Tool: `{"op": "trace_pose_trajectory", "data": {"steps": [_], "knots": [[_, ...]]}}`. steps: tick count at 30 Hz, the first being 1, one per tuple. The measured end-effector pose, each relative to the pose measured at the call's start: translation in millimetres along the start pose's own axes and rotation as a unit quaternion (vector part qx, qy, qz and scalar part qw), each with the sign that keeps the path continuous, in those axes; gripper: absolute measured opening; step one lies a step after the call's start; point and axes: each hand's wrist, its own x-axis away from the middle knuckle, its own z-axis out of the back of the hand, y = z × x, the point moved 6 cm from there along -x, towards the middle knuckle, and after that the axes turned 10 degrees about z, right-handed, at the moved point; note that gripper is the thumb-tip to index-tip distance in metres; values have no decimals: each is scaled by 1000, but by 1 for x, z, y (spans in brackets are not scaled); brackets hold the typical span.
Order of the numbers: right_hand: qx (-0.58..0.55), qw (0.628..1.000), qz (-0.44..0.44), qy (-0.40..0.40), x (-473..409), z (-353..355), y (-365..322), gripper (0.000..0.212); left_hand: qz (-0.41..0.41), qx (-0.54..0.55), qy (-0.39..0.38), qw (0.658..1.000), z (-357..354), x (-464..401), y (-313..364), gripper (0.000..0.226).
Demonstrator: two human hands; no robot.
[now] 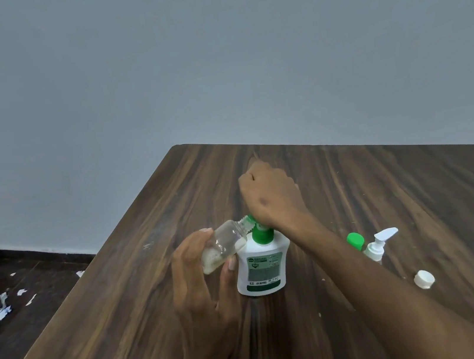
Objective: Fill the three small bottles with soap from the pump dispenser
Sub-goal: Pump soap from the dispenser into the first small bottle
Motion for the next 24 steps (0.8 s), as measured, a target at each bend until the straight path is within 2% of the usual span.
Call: {"op": "trace_pose_trajectory", "data": {"steps": [3,11,21,24], "knots": [[-16,999,-11,-31,1,-4,3,29,0,-1,-4,1000,0,0,0,42],[-39,998,-8,-53,1,-3,3,26,-10,2,-2,1000,0,-1,1,44],[-6,1000,6,-22,0,1,-1,20,-8,0,6,1000,1,0,3,43],[-23,999,-14,-35,0,-3,2,22,-1,-3,3,1000,1,0,3,44]]}}
